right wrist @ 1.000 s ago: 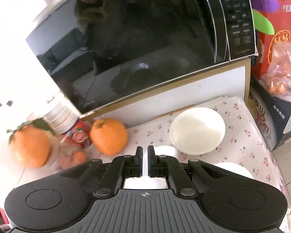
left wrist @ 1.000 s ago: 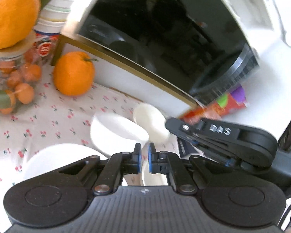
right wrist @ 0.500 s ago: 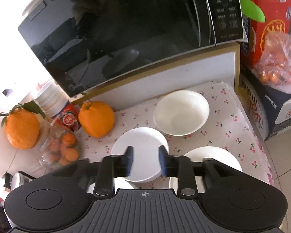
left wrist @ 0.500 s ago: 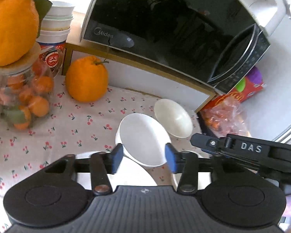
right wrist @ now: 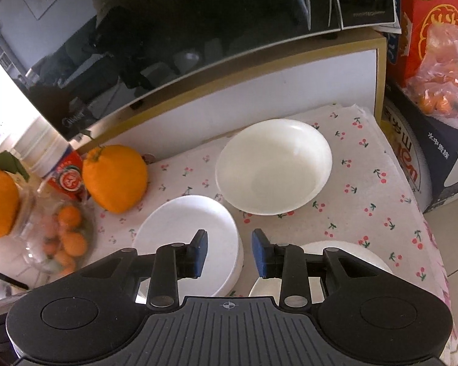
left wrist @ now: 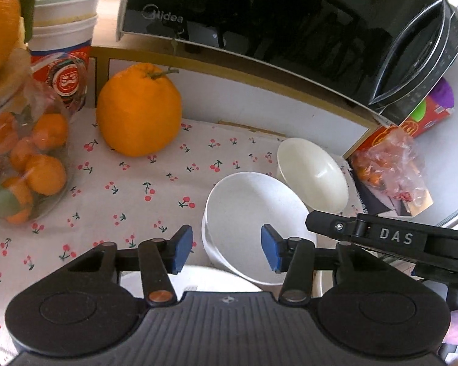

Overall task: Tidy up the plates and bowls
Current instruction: 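Lift the white bowl and carry it toward the plate stack, then lower the white bowl beside the plate stack and open the left gripper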

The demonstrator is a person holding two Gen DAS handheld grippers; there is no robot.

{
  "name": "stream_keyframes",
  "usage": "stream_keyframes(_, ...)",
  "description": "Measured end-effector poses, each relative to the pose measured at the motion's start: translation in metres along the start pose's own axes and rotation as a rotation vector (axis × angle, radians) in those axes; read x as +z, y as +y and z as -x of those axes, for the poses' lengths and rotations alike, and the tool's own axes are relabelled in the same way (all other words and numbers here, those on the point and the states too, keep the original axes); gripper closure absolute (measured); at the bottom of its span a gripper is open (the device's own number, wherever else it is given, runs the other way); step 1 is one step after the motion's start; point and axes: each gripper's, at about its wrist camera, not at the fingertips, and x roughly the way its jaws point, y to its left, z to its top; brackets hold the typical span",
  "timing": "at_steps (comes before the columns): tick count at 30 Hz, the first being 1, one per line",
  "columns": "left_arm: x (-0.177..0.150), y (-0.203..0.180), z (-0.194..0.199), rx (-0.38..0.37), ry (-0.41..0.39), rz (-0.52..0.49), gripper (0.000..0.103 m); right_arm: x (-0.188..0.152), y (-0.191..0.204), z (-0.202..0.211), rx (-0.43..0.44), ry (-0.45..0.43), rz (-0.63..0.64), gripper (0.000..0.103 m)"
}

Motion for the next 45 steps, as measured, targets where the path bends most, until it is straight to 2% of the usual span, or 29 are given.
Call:
stream_keyframes(10,0.000,-0.001,-0.013,0.024,0.027,-0.001,0.066,0.000,0.003,-0.021,-0.020,0.018,0.026,0.073)
stream_keyframes(18,-0.002,0.000,-0.016,0.048,0.039,0.010,0.084,-0.006,-0.002,-0.032,-0.039,0.031,0.014,0.092)
stream_keyframes(23,-0.002,-0.001,-0.014,0.057,0.036,-0.013,0.090,-0.008,-0.001,-0.031,-0.042,0.019,0.011,0.093)
stream_keyframes(30,0.000,-0.008,0.001,0.053,0.014,-0.030,0.090,-0.003,0.002,-0.012,-0.040,-0.014,0.001,0.093)
stream_keyframes(37,-0.003,-0.022,0.031,0.037,-0.003,-0.047,0.090,0.001,0.010,0.025,-0.044,-0.051,-0.001,0.093)
stream_keyframes(45,-0.024,-0.032,0.064,0.006,0.006,-0.063,0.089,-0.012,0.004,0.073,-0.016,-0.065,-0.088,0.092)
